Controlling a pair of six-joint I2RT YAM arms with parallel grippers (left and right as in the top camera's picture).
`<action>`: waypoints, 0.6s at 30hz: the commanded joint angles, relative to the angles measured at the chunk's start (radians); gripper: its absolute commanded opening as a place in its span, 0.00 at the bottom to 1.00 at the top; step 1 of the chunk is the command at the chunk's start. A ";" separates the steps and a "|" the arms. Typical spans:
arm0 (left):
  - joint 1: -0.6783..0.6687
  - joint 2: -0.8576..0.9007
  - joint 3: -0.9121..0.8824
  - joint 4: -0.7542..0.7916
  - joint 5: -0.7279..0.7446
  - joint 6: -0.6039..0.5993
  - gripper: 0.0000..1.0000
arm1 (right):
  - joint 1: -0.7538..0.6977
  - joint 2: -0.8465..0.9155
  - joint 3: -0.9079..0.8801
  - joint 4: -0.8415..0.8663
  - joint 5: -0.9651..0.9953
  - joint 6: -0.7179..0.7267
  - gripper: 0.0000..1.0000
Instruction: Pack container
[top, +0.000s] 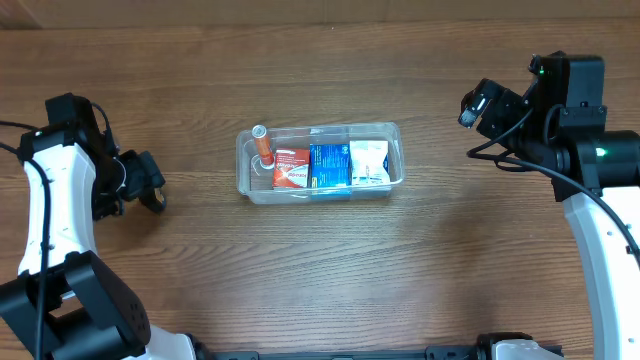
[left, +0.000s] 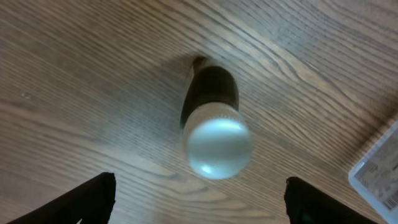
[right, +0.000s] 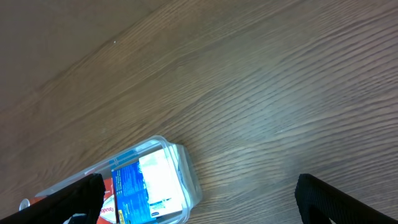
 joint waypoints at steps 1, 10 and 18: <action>0.002 0.048 -0.010 0.052 0.018 0.032 0.80 | 0.000 -0.005 0.006 0.005 0.000 -0.003 1.00; 0.001 0.117 -0.004 0.092 0.074 0.072 0.31 | 0.000 -0.005 0.006 0.005 0.000 -0.003 1.00; -0.166 -0.175 0.294 -0.325 0.170 0.072 0.20 | 0.000 -0.005 0.006 0.005 0.000 -0.003 1.00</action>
